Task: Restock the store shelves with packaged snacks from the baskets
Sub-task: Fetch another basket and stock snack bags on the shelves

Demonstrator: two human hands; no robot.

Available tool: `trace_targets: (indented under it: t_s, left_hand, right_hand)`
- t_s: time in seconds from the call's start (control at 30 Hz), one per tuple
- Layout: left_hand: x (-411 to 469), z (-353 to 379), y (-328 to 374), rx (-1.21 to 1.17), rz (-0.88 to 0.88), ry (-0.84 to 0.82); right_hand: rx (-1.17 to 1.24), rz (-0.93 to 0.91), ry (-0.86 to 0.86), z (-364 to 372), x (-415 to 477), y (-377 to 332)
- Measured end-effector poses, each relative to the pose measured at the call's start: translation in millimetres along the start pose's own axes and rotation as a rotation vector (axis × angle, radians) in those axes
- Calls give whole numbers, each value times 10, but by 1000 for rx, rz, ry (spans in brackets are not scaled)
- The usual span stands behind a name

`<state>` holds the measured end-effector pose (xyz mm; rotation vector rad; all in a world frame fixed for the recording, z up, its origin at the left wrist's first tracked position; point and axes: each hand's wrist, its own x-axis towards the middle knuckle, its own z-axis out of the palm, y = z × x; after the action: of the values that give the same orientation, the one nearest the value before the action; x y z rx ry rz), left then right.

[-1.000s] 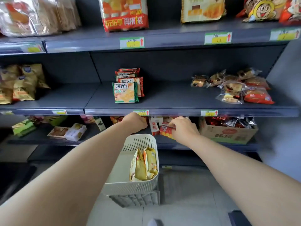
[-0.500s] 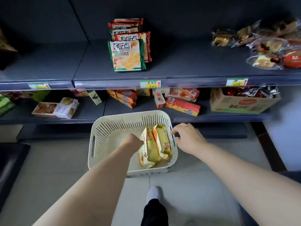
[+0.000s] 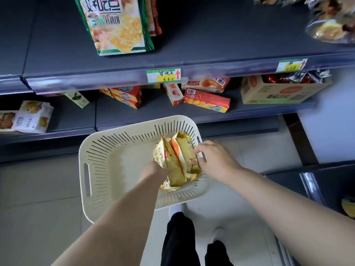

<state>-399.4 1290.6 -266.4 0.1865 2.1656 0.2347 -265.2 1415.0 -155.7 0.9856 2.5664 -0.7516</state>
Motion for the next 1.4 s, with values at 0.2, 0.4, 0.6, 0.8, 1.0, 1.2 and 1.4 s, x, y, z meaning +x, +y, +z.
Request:
trace_targets:
  t_s: [0.2,0.4,0.6,0.8,1.0,1.2,1.4]
  left_hand:
    - [36,50,-19,93,30,22]
    - [-122,-70,-71,139,41,110]
    - [-516,-309,-155,-303,3,108]
    - [-1164,-469,8,-699,-7,35]
    - [-2005,-446,386,-834,91,-20]
    - [-2417,-359,528,-747,281,174]
    - [-2728,-211,483,-620,230,127]
  right_hand:
    - [-6,19,-40,154,32,72]
    - [-22,16,-78,182,-10,93]
    - [3,39,-164,191,-201,53]
    - [80,24,-216,102,-548,-96]
    - [300,131,43,-61,-1005,-89]
    - [913,347,124,-326,-1293,349]
    - [1243,309,-10,-508,-1706,796]
